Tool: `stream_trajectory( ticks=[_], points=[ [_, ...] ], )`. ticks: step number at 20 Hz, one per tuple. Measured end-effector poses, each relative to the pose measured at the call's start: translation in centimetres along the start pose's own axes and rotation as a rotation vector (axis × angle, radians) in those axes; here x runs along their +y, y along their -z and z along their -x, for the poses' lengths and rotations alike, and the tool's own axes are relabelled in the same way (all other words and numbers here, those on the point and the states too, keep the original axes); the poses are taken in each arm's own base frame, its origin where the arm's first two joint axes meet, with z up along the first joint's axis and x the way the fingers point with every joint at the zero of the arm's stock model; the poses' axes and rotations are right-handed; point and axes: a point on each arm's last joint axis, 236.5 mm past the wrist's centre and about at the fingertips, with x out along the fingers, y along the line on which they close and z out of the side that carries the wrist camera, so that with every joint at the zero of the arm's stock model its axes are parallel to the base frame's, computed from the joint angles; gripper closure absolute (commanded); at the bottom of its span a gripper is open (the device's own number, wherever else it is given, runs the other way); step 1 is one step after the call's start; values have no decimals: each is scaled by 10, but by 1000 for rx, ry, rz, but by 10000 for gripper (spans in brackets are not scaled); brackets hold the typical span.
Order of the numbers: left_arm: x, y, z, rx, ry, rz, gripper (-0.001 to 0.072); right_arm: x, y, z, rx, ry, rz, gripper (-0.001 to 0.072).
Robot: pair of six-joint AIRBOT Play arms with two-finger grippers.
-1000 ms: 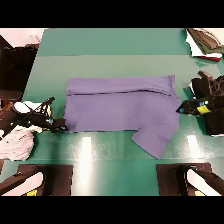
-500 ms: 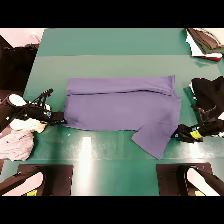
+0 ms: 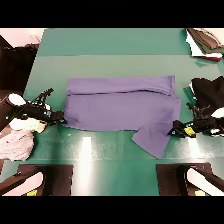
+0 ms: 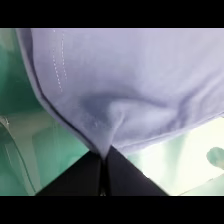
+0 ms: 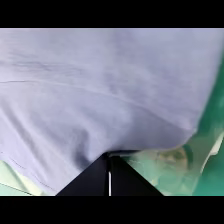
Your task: Fold the shirts.
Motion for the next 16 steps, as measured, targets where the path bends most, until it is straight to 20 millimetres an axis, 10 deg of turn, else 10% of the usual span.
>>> stream_trajectory(
  ticks=[11,16],
  points=[
    [-19,58,55,48,-63,-119,686,12,47,105,-174,209,226,696],
    [-35,25,66,-106,-32,-114,686,35,22,128,-296,180,272,696]
  ],
)
